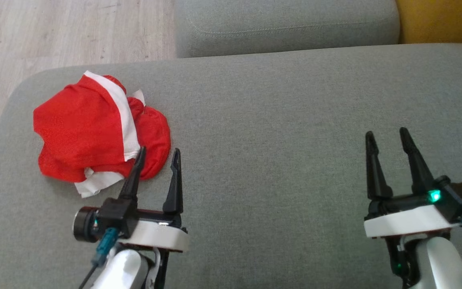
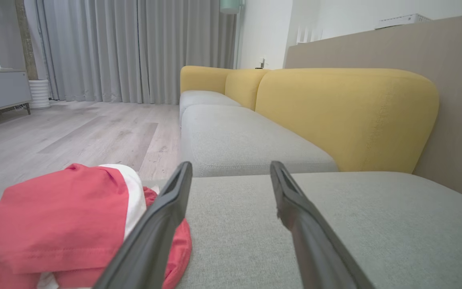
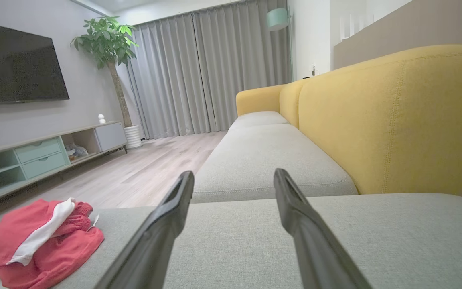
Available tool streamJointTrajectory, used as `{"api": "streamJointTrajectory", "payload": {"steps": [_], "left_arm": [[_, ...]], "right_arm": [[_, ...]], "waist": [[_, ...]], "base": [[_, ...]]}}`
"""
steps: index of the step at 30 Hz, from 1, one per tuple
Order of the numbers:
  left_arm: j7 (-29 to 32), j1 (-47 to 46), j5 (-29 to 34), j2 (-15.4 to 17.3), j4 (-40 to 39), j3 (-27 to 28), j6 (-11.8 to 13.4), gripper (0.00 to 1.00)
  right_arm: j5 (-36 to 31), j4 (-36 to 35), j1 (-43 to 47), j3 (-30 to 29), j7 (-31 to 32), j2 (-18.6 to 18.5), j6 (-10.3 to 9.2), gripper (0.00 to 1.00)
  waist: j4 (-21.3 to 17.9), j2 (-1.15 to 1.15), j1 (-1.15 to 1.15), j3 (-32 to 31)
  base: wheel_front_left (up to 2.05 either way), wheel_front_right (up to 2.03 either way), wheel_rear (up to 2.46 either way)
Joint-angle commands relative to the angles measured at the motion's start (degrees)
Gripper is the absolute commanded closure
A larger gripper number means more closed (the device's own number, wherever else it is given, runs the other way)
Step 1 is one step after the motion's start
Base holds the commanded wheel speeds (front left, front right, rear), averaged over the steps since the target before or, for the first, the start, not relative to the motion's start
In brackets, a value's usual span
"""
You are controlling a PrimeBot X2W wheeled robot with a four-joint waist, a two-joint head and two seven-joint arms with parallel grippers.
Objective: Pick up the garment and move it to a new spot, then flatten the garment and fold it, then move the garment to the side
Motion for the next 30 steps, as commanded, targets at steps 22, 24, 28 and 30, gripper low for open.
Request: {"api": "streamJointTrajectory", "payload": {"steps": [22, 24, 28, 30], "left_arm": [[-4.2, 1.5, 12.7, -3.1, 5.1, 4.8, -6.6, 0.00], [-4.2, 1.6, 13.2, -3.4, 5.1, 5.3, -7.0, 0.00], [-4.2, 1.8, 14.0, -4.0, 5.1, 6.3, -7.8, 0.00], [-4.2, 2.0, 14.3, -4.2, 5.1, 6.9, -8.1, 0.00]], "right_arm": [[-1.5, 7.7, -1.1, 2.3, -4.3, -0.5, -0.04, 0.00], [-1.4, 7.8, -1.2, 2.4, -4.3, -0.5, -0.04, 0.00], [-1.1, 7.8, -1.2, 2.5, -4.3, -0.5, -0.04, 0.00], [-1.0, 7.8, -1.1, 2.8, -4.3, -0.5, -0.04, 0.00]], "waist": [[-0.5, 0.00, 0.00, -0.5], [-0.5, 0.00, 0.00, -0.5], [-0.4, 0.00, 0.00, -0.6], [-0.3, 0.00, 0.00, -0.8]], "base": [[0.00, 0.00, 0.00], [0.00, 0.00, 0.00], [0.00, 0.00, 0.00], [0.00, 0.00, 0.00]]}}
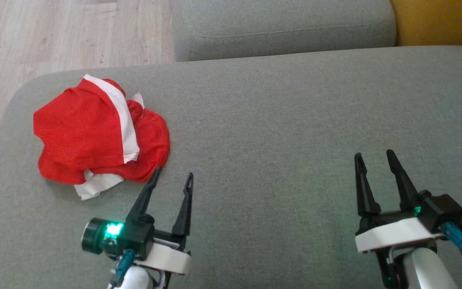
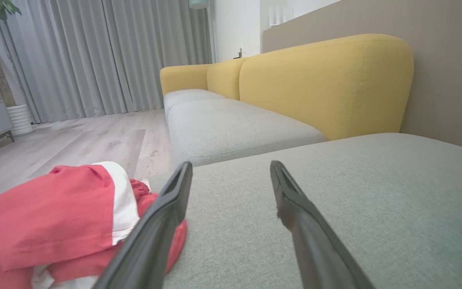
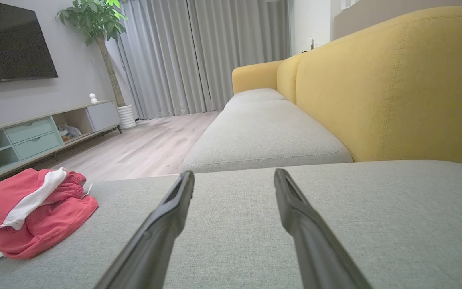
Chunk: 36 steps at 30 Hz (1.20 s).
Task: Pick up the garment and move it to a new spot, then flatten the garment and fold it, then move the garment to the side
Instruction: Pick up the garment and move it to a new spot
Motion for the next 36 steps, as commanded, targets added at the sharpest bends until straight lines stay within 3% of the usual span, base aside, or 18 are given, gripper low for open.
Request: {"api": "streamJointTrajectory", "payload": {"steps": [1, 15, 28, 36], "left_arm": [[-0.5, -1.3, 0.6, 0.0, -1.8, 2.9, -0.1, 0.00], [-0.5, 0.8, 1.9, -0.5, -1.4, 6.8, -1.2, 0.00], [-0.5, 2.2, 3.1, -1.1, -0.1, 8.2, -1.7, 0.00], [-0.5, 3.3, 3.7, -0.9, 0.1, 8.6, -2.3, 0.00]], "right_arm": [[0.0, -1.6, -1.1, 1.9, -0.6, -0.4, -0.04, 0.00], [1.2, -1.9, 0.1, 5.3, -0.6, -0.4, -0.04, 0.00], [2.5, -2.3, 1.7, 8.0, -0.6, -0.4, -0.04, 0.00], [2.9, -2.5, 2.4, 9.5, -0.6, -0.4, -0.04, 0.00]], "waist": [[0.2, 0.00, 0.00, -0.1], [6.0, 0.00, 0.00, -1.5], [17.1, 0.00, 0.00, -3.4], [21.4, 0.00, 0.00, -4.2]], "base": [[0.00, 0.00, 0.00], [0.00, 0.00, 0.00], [0.00, 0.00, 0.00], [0.00, 0.00, 0.00]]}}
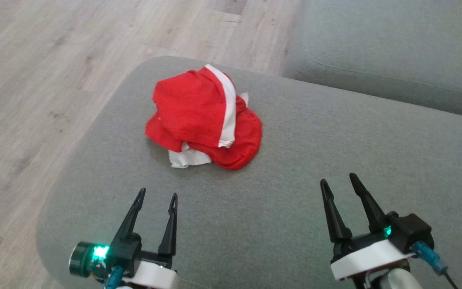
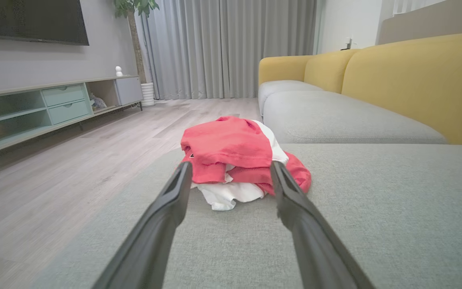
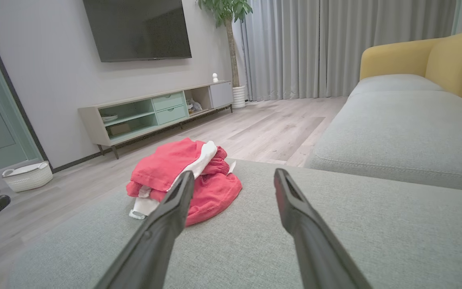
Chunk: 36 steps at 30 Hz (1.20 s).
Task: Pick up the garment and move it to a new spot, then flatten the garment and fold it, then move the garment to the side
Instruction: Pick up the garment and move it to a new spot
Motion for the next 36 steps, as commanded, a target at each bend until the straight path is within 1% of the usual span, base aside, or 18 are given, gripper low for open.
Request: {"api": "streamJointTrajectory", "payload": {"steps": [1, 6, 11, 15, 17, 20, 22, 23, 25, 30, 33, 36], "left_arm": [[-0.5, -1.8, 0.9, 0.1, -1.8, 2.2, -0.3, 0.00], [-0.5, -1.6, 1.2, -0.2, -2.3, 2.2, -0.5, 0.00], [-0.5, -2.6, 1.6, 0.2, -2.7, 2.4, -1.1, 0.00], [-0.5, -8.3, 2.6, 1.7, -1.8, 1.6, -3.8, 0.00], [-0.2, -13.1, 2.7, 2.7, -0.1, 1.1, -6.1, 0.00], [2.6, -22.0, 1.5, 4.6, 3.4, -0.3, -9.5, 0.00], [6.3, -28.1, -0.4, 6.4, 6.7, -1.5, -10.5, 0.00], [6.3, -28.1, -0.4, 6.4, 6.7, -1.5, -10.5, 0.00], [9.6, -34.4, -2.5, 8.4, 10.0, -3.3, -10.8, 0.00], [15.1, -47.3, -10.9, 14.6, 17.9, -11.2, -10.9, 0.00], [17.7, -52.2, -16.6, 17.2, 21.7, -15.2, -10.9, 0.00], [20.0, -55.5, -20.7, 19.5, 25.1, -18.6, -10.9, 0.00]], "right_arm": [[0.5, -2.1, -1.1, 1.2, -0.6, -0.4, -0.04, 0.00], [0.5, -2.3, -0.9, 1.3, -0.6, -0.4, -0.04, 0.00], [0.2, -2.7, -1.6, 2.0, -0.6, -0.4, -0.04, 0.00], [-1.1, -3.3, -3.0, 2.1, -0.6, -0.4, -0.04, 0.00], [-1.8, -3.5, -3.8, 1.9, -0.6, -0.4, -0.04, 0.00], [-2.7, -3.7, -5.4, 2.3, -0.6, -0.4, -0.04, 0.00], [-3.1, -4.0, -6.7, 2.9, -0.6, -0.4, -0.04, 0.00], [-3.1, -4.0, -6.7, 2.9, -0.6, -0.4, -0.04, 0.00], [-3.3, -4.5, -8.1, 3.0, -0.6, -0.4, -0.04, 0.00], [-3.7, -4.9, -11.0, 4.2, -0.6, -0.4, -0.04, 0.00], [-3.6, -4.9, -12.0, 4.6, -0.6, -0.4, -0.04, 0.00], [-3.4, -5.1, -12.6, 4.9, -0.6, -0.4, -0.04, 0.00]], "waist": [[1.3, 0.00, 0.00, -0.3], [2.6, 0.00, 0.00, -0.1], [2.0, 0.00, 0.00, 1.6], [0.6, 0.00, 0.00, 4.8], [-0.3, 0.00, 0.00, 6.7], [-2.3, 0.00, 0.00, 9.7], [-4.1, 0.00, 0.00, 12.0], [-4.1, 0.00, 0.00, 12.0], [-5.6, 0.00, 0.00, 14.2], [-10.0, 0.00, 0.00, 19.1], [-12.2, 0.00, 0.00, 21.3], [-13.8, 0.00, 0.00, 22.7]], "base": [[0.00, 0.00, 0.00], [0.00, 0.00, 0.00], [0.00, 0.00, 0.00], [0.00, 0.00, 0.00], [0.00, 0.00, 0.00], [0.00, 0.00, 0.00], [0.00, 0.00, 0.00], [0.00, 0.00, 0.00], [0.00, 0.00, 0.00], [0.00, 0.00, 0.00], [0.00, 0.00, 0.00], [0.00, 0.00, 0.00]]}}
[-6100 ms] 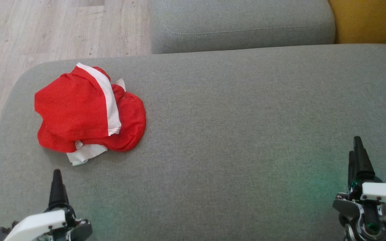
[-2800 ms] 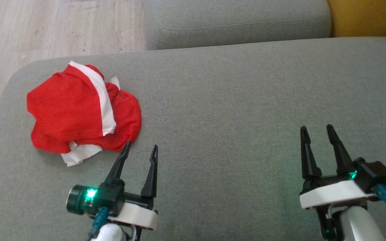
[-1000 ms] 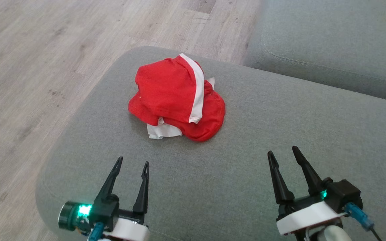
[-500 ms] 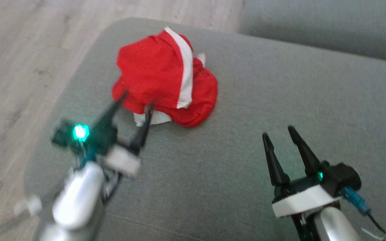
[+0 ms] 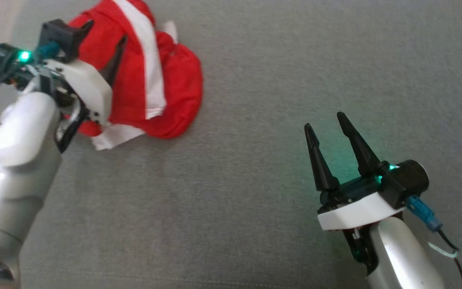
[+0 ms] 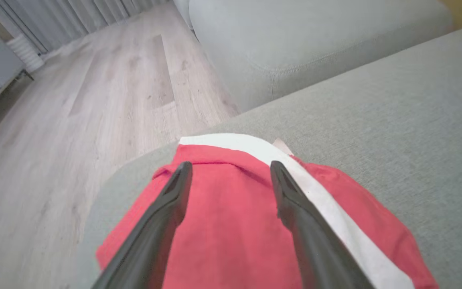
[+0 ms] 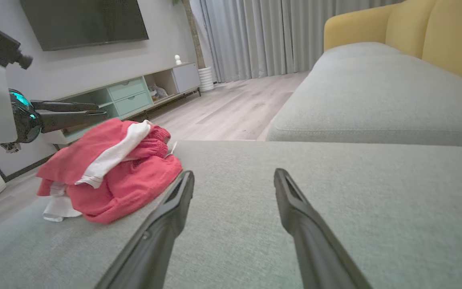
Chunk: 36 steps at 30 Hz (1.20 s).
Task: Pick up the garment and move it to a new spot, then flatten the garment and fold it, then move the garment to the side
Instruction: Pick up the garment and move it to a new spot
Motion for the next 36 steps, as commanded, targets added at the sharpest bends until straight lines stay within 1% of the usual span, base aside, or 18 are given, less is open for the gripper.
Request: {"api": "streamJointTrajectory", "payload": {"steps": [1, 4, 8, 9, 10, 11, 13, 15, 20, 22, 25, 30, 32, 36], "left_arm": [[0.3, -3.1, -1.1, 3.4, -0.3, 1.4, 0.1, 0.00], [1.8, -4.5, -4.2, 4.4, 3.4, -0.3, 0.1, 0.00], [2.5, -5.5, -6.6, 4.7, 7.5, -2.7, 0.1, 0.00], [2.6, -5.6, -7.2, 4.7, 8.2, -3.2, 0.1, 0.43], [2.4, -5.7, -7.8, 4.6, 8.8, -3.6, 0.1, 0.92], [2.0, -5.7, -8.4, 4.5, 9.2, -4.1, 0.1, 1.00], [-0.1, -5.8, -9.2, 4.5, 9.3, -5.0, 0.1, 1.00], [-3.4, -6.4, -9.3, 4.5, 9.3, -5.5, 0.1, 1.00], [-16.3, -7.9, -10.0, 3.7, 7.4, -4.7, 0.1, 1.00], [-19.2, -8.1, -10.2, 3.5, 6.1, -3.9, 0.1, 1.00], [-20.5, -7.7, -9.7, 3.4, 2.6, -2.2, 0.1, 1.00], [-20.6, -4.9, -8.4, 2.7, -7.2, 1.3, 0.2, 1.00], [-20.6, -4.2, -8.3, 2.4, -8.6, 1.4, 0.2, 1.00], [-20.0, -1.8, -8.2, 1.8, -12.7, -0.8, 0.2, 1.00]], "right_arm": [[0.1, -2.1, -1.5, 1.5, -0.5, -0.1, -0.04, 0.00], [0.2, -2.4, -1.8, 1.4, -0.5, -0.1, -0.04, 0.00], [0.2, -2.5, -1.9, 1.3, -0.5, -0.1, -0.04, 0.00], [0.2, -2.5, -2.0, 1.2, -0.5, -0.1, -0.04, 0.00], [0.2, -2.5, -2.0, 1.2, -0.5, -0.1, -0.04, 0.00], [0.3, -2.4, -2.0, 1.2, -0.5, -0.1, -0.04, 0.00], [0.4, -2.3, -1.9, 1.1, -0.5, -0.1, -0.04, 0.00], [0.6, -2.0, -1.7, 0.9, -0.5, -0.1, -0.04, 0.00], [1.2, -1.4, -0.9, 0.6, -0.5, -0.1, -0.04, 0.00], [2.3, -0.9, -0.3, 0.6, -0.5, -0.1, -0.04, 0.00], [3.4, -0.5, 0.4, 0.6, -0.5, -0.1, -0.04, 0.00], [4.2, -0.8, 1.3, 0.1, -0.5, -0.1, -0.04, 0.00], [4.4, -0.8, 1.4, -0.1, -0.5, -0.1, -0.04, 0.00], [5.4, -1.2, 1.5, 0.2, -0.5, -0.1, -0.04, 0.00]], "waist": [[-2.7, 0.00, -0.02, 2.6], [-3.5, 0.00, -0.02, 3.2], [-3.8, 0.00, -0.02, 3.5], [-3.9, 0.00, -0.02, 3.5], [-3.9, 0.00, -0.02, 3.4], [-4.0, 0.00, -0.02, 3.3], [-4.0, 0.00, -0.02, 2.8], [-4.0, 0.00, -0.02, 1.9], [-4.0, 0.00, -0.02, -1.3], [-4.1, 0.00, -0.02, -3.1], [-4.5, 0.00, -0.02, -5.6], [-5.1, 0.00, -0.02, -8.2], [-5.4, 0.00, -0.02, -8.5], [-7.2, 0.00, -0.02, -9.1]], "base": [[0.00, 0.00, 0.00], [0.00, 0.00, 0.00], [0.00, 0.00, 0.00], [0.00, 0.00, 0.00], [0.00, 0.00, 0.00], [0.00, 0.00, 0.00], [0.00, 0.00, 0.00], [0.00, 0.00, 0.00], [0.00, 0.00, 0.00], [0.00, 0.00, 0.00], [0.00, 0.00, 0.00], [0.00, 0.00, 0.00], [0.00, 0.00, 0.00], [0.00, 0.00, 0.00]]}}
